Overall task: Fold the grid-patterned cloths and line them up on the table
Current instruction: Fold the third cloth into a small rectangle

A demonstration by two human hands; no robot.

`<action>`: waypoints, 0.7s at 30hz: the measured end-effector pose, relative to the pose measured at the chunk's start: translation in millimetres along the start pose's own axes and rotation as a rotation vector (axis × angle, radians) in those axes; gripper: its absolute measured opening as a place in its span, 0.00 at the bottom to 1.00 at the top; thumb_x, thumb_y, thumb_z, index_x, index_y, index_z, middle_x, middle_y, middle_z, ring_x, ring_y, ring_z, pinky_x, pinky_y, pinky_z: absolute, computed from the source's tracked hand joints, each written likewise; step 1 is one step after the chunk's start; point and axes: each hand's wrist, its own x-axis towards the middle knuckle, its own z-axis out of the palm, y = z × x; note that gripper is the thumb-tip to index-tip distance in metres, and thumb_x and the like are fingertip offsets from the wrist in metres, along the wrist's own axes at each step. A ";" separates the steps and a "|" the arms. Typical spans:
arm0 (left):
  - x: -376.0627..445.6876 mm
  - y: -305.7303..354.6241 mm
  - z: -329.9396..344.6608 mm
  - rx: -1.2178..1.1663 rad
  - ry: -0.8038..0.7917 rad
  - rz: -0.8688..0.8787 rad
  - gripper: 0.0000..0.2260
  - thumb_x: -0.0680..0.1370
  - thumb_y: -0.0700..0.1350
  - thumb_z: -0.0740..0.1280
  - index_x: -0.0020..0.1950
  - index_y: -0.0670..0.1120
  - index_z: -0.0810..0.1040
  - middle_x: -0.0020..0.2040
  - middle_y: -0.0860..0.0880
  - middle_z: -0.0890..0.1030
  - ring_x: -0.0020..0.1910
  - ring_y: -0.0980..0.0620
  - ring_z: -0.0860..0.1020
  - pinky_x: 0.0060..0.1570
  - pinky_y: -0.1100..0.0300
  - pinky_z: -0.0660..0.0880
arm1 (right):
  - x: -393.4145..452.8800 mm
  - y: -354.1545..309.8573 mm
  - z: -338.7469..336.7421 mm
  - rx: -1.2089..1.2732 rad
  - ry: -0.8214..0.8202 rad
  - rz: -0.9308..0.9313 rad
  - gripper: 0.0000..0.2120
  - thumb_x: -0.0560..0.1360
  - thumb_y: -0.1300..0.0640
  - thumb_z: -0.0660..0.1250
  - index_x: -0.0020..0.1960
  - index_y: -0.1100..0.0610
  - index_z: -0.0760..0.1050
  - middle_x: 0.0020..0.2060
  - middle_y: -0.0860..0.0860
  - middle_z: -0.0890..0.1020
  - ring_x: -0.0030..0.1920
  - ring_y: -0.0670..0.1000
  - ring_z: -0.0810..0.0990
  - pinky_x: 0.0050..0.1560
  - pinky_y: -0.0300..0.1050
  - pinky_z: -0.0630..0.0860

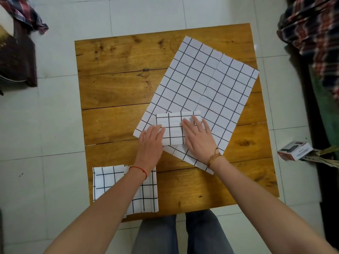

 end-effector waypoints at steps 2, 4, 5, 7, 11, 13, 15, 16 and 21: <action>-17.6 3.7 5.2 -0.011 0.000 0.024 0.23 0.76 0.39 0.65 0.72 0.45 0.68 0.68 0.46 0.71 0.70 0.46 0.66 0.69 0.48 0.66 | -8.1 -12.2 7.6 -0.002 -0.037 -0.085 0.25 0.80 0.50 0.48 0.74 0.56 0.61 0.73 0.51 0.66 0.75 0.57 0.58 0.73 0.61 0.56; -31.9 6.4 10.6 -0.017 0.000 0.003 0.23 0.75 0.38 0.67 0.70 0.45 0.70 0.65 0.45 0.72 0.67 0.46 0.69 0.66 0.49 0.69 | -15.2 -23.7 15.7 -0.003 -0.075 -0.129 0.25 0.79 0.50 0.48 0.74 0.56 0.62 0.72 0.51 0.67 0.74 0.57 0.60 0.73 0.60 0.58; -37.1 7.4 13.3 -0.014 -0.005 -0.012 0.24 0.74 0.38 0.68 0.70 0.44 0.70 0.64 0.45 0.72 0.66 0.45 0.69 0.66 0.49 0.69 | -18.2 -28.5 19.0 -0.006 -0.093 -0.140 0.25 0.79 0.50 0.49 0.74 0.56 0.62 0.72 0.51 0.67 0.74 0.57 0.60 0.72 0.60 0.59; -44.3 8.2 17.2 -0.004 -0.038 -0.036 0.25 0.73 0.38 0.67 0.71 0.44 0.69 0.65 0.45 0.72 0.66 0.45 0.69 0.66 0.49 0.69 | -22.7 -36.4 24.5 -0.013 -0.118 -0.156 0.25 0.79 0.50 0.49 0.74 0.55 0.63 0.73 0.50 0.67 0.74 0.57 0.60 0.72 0.61 0.59; -48.9 6.3 19.2 0.055 -0.068 -0.057 0.28 0.73 0.38 0.66 0.73 0.45 0.66 0.68 0.46 0.70 0.68 0.44 0.66 0.66 0.47 0.67 | -28.2 -42.4 28.2 -0.018 -0.132 -0.138 0.25 0.79 0.49 0.47 0.74 0.55 0.62 0.74 0.49 0.64 0.75 0.58 0.58 0.71 0.63 0.59; -47.5 6.3 18.5 0.081 -0.086 -0.055 0.29 0.74 0.38 0.65 0.74 0.46 0.64 0.69 0.47 0.69 0.69 0.44 0.65 0.67 0.47 0.66 | -30.9 -39.0 29.4 -0.044 -0.139 -0.141 0.26 0.79 0.49 0.47 0.75 0.54 0.61 0.74 0.49 0.64 0.75 0.58 0.58 0.71 0.64 0.58; -46.7 7.1 16.9 0.112 -0.102 -0.055 0.29 0.74 0.39 0.65 0.75 0.46 0.63 0.70 0.47 0.68 0.70 0.44 0.64 0.68 0.46 0.63 | -35.4 -30.3 30.8 -0.065 -0.138 -0.130 0.26 0.79 0.49 0.47 0.75 0.54 0.61 0.74 0.49 0.65 0.75 0.58 0.58 0.72 0.63 0.58; -46.6 7.6 16.5 0.119 -0.103 -0.057 0.30 0.74 0.39 0.65 0.75 0.46 0.62 0.70 0.47 0.67 0.70 0.44 0.63 0.69 0.46 0.62 | -39.1 -23.8 32.1 -0.068 -0.137 -0.110 0.25 0.79 0.49 0.46 0.74 0.54 0.62 0.73 0.49 0.65 0.75 0.58 0.59 0.72 0.63 0.57; -45.9 8.2 16.3 0.124 -0.099 -0.062 0.28 0.76 0.39 0.61 0.76 0.46 0.61 0.72 0.47 0.66 0.72 0.44 0.61 0.71 0.45 0.60 | -66.7 16.9 36.2 -0.068 -0.086 0.064 0.25 0.79 0.49 0.46 0.73 0.55 0.64 0.72 0.49 0.68 0.74 0.57 0.60 0.72 0.61 0.53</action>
